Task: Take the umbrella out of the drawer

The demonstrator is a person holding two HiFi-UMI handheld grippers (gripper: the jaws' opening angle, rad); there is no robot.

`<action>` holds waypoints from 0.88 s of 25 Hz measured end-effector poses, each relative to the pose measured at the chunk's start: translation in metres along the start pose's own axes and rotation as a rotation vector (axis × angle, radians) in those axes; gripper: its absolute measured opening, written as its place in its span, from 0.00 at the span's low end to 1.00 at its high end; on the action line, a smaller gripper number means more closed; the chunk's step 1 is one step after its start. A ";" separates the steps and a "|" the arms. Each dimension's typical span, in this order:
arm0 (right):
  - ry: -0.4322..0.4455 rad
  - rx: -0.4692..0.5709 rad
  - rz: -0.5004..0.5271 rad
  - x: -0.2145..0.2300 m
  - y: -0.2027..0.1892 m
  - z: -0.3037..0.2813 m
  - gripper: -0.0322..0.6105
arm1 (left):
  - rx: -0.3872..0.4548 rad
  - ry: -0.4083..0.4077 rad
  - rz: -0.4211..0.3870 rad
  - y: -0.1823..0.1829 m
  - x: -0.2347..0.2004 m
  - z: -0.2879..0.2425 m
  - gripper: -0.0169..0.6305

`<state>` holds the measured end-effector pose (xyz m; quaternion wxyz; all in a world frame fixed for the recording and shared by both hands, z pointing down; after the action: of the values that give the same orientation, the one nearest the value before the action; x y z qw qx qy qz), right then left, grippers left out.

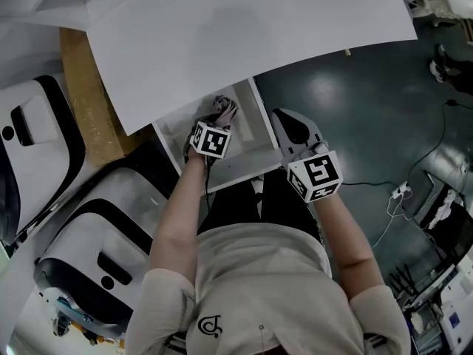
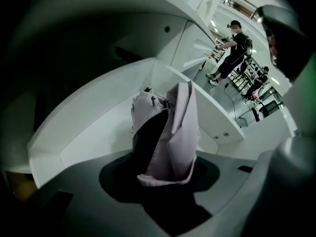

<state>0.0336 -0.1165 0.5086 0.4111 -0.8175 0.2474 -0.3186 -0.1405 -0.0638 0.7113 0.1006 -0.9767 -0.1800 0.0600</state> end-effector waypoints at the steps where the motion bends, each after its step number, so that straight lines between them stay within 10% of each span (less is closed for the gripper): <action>1: 0.004 0.002 0.003 -0.001 0.004 0.000 0.06 | 0.011 -0.004 0.012 0.003 0.000 0.007 0.37; 22: 0.106 0.143 0.159 -0.059 0.098 0.024 0.06 | 0.537 0.071 -0.003 0.053 0.007 0.217 0.37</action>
<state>-0.0024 -0.1177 0.3979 0.4786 -0.7459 0.3094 -0.3448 -0.1493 -0.0718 0.4881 0.3624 -0.9162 -0.1554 0.0713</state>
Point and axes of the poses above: the fingertips, and each gripper's own axes: z backward along the fingers, x to its right, y out of its top, the point moved 5 cm from there along z, backward along the fingers, and after that the axes turned 8 degrees about y, right-handed, at the moved point
